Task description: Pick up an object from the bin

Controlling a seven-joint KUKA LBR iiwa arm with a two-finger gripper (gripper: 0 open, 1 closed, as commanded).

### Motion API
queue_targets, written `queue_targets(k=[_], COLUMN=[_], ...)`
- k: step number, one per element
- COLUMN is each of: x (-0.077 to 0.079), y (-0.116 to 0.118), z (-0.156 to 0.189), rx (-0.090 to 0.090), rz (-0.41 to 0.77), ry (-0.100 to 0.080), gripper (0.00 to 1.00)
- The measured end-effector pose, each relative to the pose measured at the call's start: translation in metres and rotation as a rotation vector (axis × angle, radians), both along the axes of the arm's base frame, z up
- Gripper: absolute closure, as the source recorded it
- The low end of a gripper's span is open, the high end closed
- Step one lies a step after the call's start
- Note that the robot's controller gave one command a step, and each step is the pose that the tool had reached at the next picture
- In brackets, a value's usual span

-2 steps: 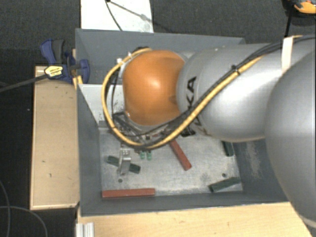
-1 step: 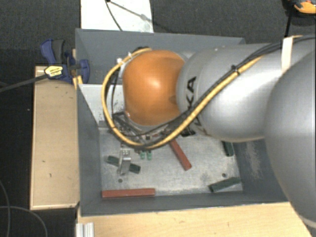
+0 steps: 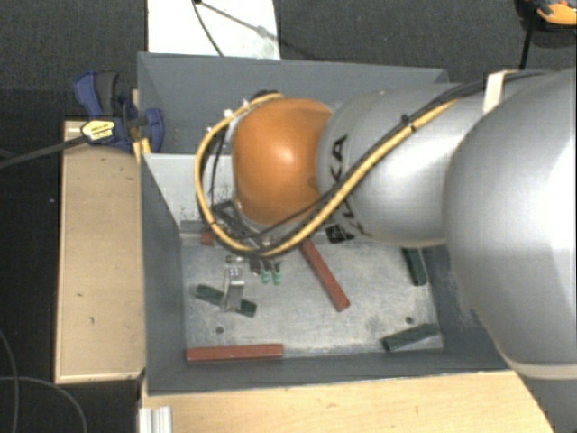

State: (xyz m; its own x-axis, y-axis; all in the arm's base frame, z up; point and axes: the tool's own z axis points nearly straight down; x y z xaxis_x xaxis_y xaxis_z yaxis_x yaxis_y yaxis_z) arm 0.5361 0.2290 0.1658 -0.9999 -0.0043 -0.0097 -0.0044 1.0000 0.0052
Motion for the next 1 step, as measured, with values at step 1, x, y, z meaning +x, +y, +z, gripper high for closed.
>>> queue_targets(k=[1], x=[-0.0172], y=[-0.0097], z=[-0.0712], rx=[-0.004], rz=[-0.008], ry=[0.005], gripper=[0.00])
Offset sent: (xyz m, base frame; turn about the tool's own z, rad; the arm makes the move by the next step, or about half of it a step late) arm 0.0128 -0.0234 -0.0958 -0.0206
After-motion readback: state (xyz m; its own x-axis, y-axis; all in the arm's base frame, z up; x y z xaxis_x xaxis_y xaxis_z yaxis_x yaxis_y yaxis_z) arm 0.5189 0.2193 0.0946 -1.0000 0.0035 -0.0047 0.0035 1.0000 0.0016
